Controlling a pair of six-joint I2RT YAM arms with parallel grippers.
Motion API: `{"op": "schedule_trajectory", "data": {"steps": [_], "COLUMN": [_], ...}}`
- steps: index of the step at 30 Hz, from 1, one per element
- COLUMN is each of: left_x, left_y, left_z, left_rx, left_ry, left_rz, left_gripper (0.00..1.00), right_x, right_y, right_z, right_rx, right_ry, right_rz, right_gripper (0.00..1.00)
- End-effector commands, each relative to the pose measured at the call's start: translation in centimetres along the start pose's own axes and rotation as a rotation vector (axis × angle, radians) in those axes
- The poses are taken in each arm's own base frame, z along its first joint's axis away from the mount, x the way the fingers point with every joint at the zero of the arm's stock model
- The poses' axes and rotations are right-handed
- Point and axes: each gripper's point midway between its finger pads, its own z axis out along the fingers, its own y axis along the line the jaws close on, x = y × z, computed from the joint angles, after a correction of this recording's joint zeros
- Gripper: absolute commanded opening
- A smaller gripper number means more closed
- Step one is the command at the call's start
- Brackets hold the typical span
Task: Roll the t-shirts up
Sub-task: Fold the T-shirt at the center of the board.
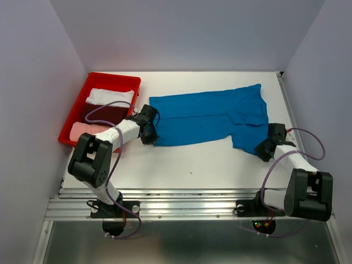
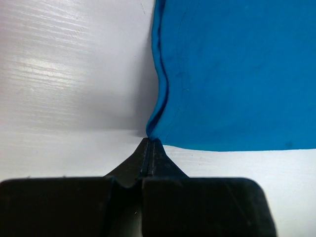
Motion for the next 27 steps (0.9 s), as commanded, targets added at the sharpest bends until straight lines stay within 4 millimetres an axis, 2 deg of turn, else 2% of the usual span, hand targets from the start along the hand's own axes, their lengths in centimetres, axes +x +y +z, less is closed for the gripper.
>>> {"op": "schedule_trajectory", "data": {"steps": [1,2,5,6,9,17,22,27], "left_x": [-2.3,-2.2,-2.2,-2.2,-2.3,-2.1,-1.1,-0.4], "left_y": [-0.9,-0.9,-0.8,-0.7,-0.7,-0.2,0.6,1.1], "left_z": [-2.3,-2.3,-2.2,-2.2,-2.2,-3.0,-3.0,-3.1], "left_rx": [0.03,0.028,0.025,0.023,0.021,0.018,0.009,0.001], "left_ry": [-0.081,-0.079,-0.081,-0.079,-0.082,-0.085,-0.066,-0.051], "left_rz": [0.006,0.007,0.005,0.003,0.004,0.0,0.0,0.002], "left_gripper": [0.0,0.0,0.0,0.0,0.0,0.0,0.0,0.0], "right_x": [-1.3,-1.4,-2.0,-2.3,-2.8,-4.7,-6.0,-6.5], "right_y": [0.8,0.7,1.0,1.1,1.8,2.6,2.9,3.1], "right_z": [1.0,1.1,1.1,1.0,0.6,-2.6,-4.6,-5.8], "right_rx": [-0.034,-0.032,-0.035,-0.037,-0.064,-0.128,-0.152,-0.163], "right_ry": [-0.065,-0.071,-0.091,-0.099,-0.111,-0.193,-0.248,-0.26], "right_rz": [0.032,0.033,0.015,0.012,0.007,0.003,-0.009,-0.007], "right_gripper": [0.33,0.25,0.15,0.09,0.01,0.01,0.01,0.01]}}
